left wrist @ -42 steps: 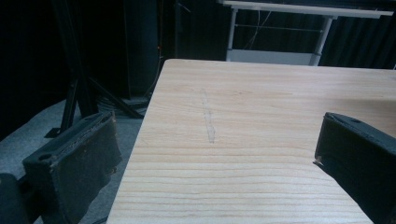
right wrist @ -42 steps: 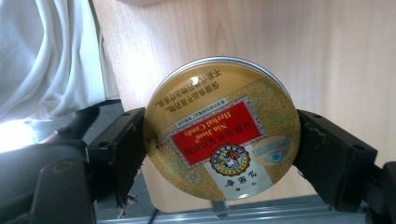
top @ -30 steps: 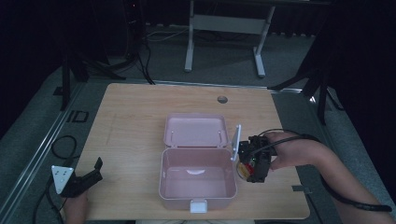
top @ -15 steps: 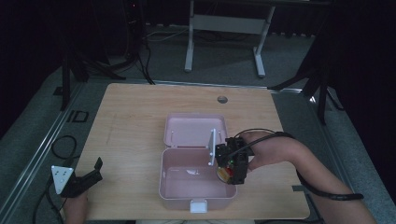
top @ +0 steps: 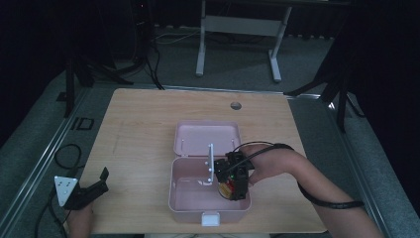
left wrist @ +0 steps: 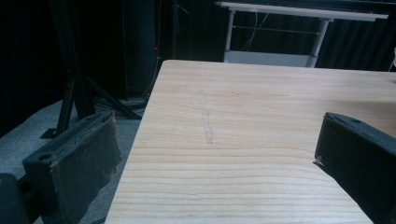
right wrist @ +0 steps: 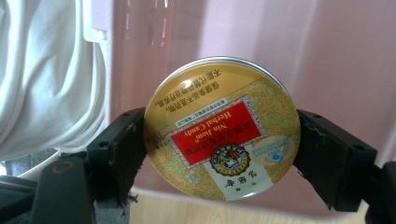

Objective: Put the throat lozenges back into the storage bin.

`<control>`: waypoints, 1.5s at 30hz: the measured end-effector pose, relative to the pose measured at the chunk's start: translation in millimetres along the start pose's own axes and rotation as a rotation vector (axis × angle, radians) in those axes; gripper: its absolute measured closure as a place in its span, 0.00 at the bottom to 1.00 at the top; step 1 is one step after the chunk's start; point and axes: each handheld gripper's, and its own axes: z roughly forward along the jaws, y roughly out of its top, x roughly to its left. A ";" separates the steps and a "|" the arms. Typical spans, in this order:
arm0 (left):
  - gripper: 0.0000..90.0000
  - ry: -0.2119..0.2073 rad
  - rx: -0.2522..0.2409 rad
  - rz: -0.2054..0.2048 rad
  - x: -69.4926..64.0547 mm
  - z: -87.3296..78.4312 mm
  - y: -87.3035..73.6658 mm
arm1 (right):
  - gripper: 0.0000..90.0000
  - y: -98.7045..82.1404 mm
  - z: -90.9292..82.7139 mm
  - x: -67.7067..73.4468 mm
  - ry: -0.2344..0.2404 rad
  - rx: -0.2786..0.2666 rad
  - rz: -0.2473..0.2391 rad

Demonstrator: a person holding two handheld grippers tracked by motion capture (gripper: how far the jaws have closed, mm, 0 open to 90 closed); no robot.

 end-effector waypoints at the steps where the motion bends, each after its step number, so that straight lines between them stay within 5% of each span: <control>1: 0.00 0.000 0.000 0.001 0.0 0.0 0.0 | 0.23 0.9 3.9 -0.9 0.006 0.002 -0.003; 18: 0.00 -0.006 0.000 0.004 0.1 0.0 0.0 | 0.23 7.1 58.5 -13.8 0.080 0.051 -0.007; 26: 0.00 -0.010 0.000 0.005 0.0 0.0 0.0 | 0.23 11.5 85.7 -18.0 0.099 0.141 -0.009; 33: 0.00 -0.012 0.001 0.005 0.2 0.0 0.0 | 0.23 9.5 89.4 -20.4 0.099 0.181 0.013; 45: 0.00 -0.012 0.003 0.007 -0.2 0.3 0.1 | 0.20 3.0 90.3 -21.7 0.108 0.164 0.048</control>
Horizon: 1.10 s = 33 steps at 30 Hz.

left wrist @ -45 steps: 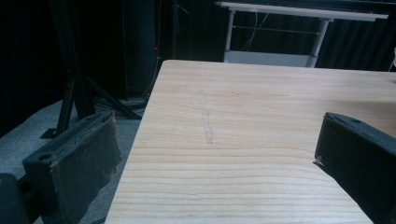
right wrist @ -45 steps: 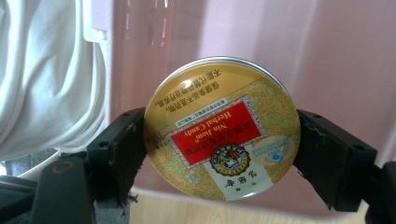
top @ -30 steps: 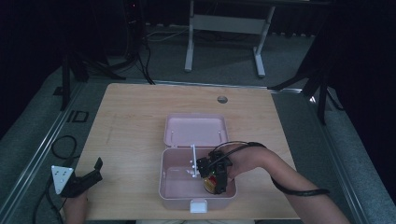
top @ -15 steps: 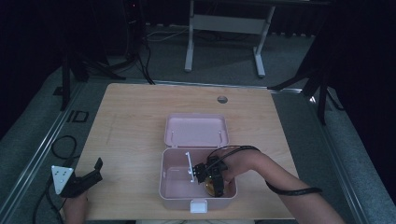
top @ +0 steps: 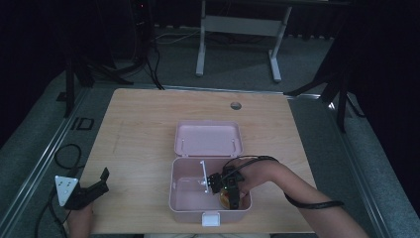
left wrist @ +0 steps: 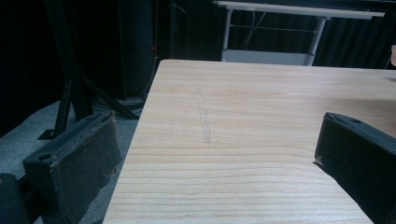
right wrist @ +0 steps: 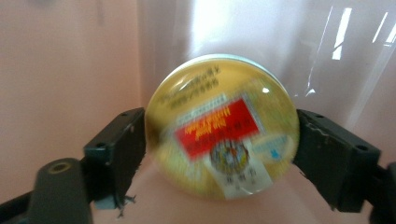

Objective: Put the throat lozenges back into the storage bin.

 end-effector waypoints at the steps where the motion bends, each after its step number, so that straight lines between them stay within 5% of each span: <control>1: 0.00 0.000 0.000 0.001 -0.1 0.0 0.0 | 0.19 -0.2 -0.6 -0.4 -0.003 -0.006 0.002; 8: 0.00 -0.001 -0.001 0.002 0.0 -0.1 0.0 | 0.15 -3.8 -12.3 2.3 -0.021 -0.051 0.001; 14: 0.00 0.001 -0.002 0.003 -0.2 -0.1 0.0 | 0.15 -16.2 -46.1 11.6 -0.052 -0.202 -0.010; 15: 0.00 0.001 -0.002 0.003 -0.2 -0.1 -0.1 | 0.14 -24.0 -59.6 16.7 -0.066 -0.253 -0.009; 21: 0.00 0.001 -0.002 0.003 -0.3 -0.2 -0.1 | 0.14 -48.3 -82.3 22.6 -0.104 -0.350 0.012; 33: 0.00 0.002 -0.002 0.006 -0.6 -0.2 -0.1 | 0.14 -114.6 -90.9 32.4 -0.189 -0.497 0.101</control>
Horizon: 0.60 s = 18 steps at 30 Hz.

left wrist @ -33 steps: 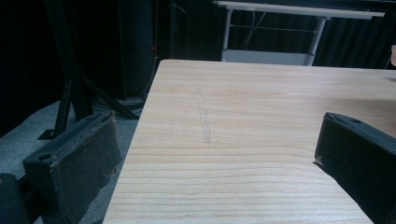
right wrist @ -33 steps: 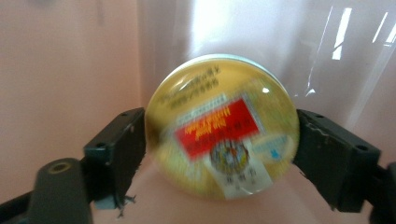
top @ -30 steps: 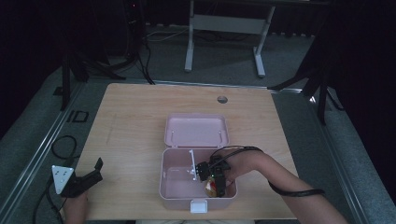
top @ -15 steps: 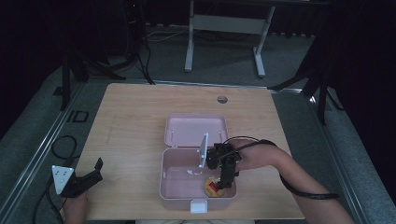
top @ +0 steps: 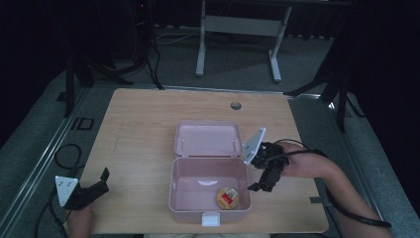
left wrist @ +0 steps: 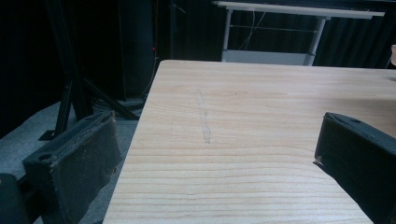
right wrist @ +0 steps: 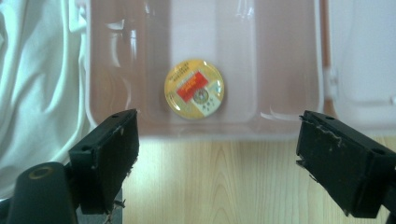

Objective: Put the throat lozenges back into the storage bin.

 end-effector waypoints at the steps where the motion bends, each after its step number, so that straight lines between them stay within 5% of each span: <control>1: 0.00 0.000 0.002 0.002 0.0 0.1 0.0 | 0.14 -5.5 -1.2 0.7 -0.002 -0.004 0.009; 6: 0.00 0.001 0.001 0.003 -0.1 0.0 0.0 | 0.14 -27.0 -2.9 -0.1 -0.028 -0.029 0.049; 9: 0.00 0.001 0.001 0.004 -0.2 0.0 0.0 | 0.14 -50.6 2.4 -4.0 -0.091 -0.086 0.099; 18: 0.00 0.001 0.001 0.004 -0.2 -0.1 0.0 | 0.14 -98.5 44.4 -10.8 -0.212 -0.218 0.230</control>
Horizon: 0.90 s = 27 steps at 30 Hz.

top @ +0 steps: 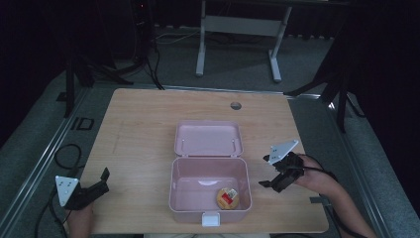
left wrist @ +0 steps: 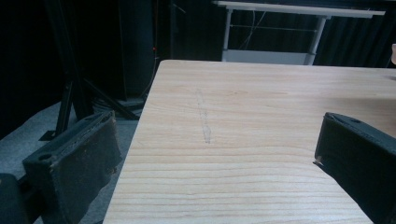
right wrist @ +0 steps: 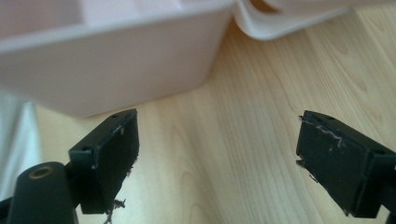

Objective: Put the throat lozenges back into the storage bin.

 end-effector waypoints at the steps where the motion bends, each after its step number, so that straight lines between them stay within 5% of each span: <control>1: 0.00 -0.001 0.000 -0.001 0.0 0.1 0.0 | 0.14 -7.2 5.3 -1.6 -0.020 -0.020 0.017; 8: 0.00 -0.001 -0.002 -0.003 0.0 0.1 0.0 | 0.14 -39.3 31.7 -8.1 -0.075 -0.066 0.115; 19: 0.00 0.000 -0.002 -0.002 0.0 0.0 0.0 | 0.13 -83.3 45.2 -8.6 -0.333 -0.227 0.318; 27: 0.00 0.000 -0.002 -0.001 -0.1 0.0 -0.1 | 0.13 -111.4 43.8 -6.7 -0.440 -0.237 0.447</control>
